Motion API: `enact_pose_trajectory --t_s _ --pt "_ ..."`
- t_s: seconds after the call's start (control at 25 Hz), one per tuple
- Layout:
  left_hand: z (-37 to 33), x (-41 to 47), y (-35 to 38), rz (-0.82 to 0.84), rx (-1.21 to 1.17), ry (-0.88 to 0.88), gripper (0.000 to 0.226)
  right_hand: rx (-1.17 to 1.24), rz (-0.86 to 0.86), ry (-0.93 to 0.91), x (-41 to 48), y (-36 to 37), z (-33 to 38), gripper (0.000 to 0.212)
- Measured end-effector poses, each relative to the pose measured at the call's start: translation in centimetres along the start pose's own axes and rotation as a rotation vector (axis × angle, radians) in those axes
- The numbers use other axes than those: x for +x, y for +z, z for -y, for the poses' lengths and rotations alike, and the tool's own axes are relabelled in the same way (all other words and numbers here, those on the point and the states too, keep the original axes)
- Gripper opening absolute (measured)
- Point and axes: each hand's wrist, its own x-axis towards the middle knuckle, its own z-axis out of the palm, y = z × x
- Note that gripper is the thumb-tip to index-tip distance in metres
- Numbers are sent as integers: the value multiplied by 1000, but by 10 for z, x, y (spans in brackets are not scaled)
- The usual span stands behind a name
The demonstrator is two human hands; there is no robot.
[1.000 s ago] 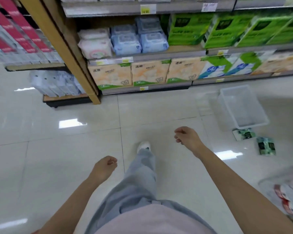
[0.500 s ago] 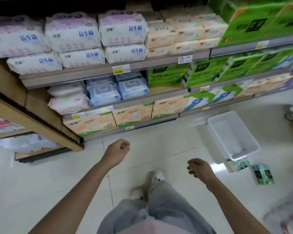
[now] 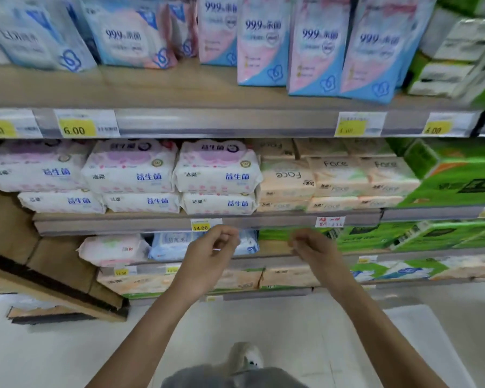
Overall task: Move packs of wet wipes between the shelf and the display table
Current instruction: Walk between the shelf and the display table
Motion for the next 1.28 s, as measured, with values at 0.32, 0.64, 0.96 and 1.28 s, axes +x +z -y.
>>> enact_pose_trajectory --t_s 0.32,0.64,0.96,1.28 --pt "-150 100 -53 -308 -87 572 15 180 -222 -604 60 -48 183 17" --pt "-219 208 -39 -305 298 236 76 -440 -599 -430 142 -55 230 87" --pt "-217 223 -30 -428 332 240 77 -448 -701 -315 152 -44 242 105" --pt "-215 199 -64 -376 -194 413 48 102 -548 -546 143 -53 252 52"
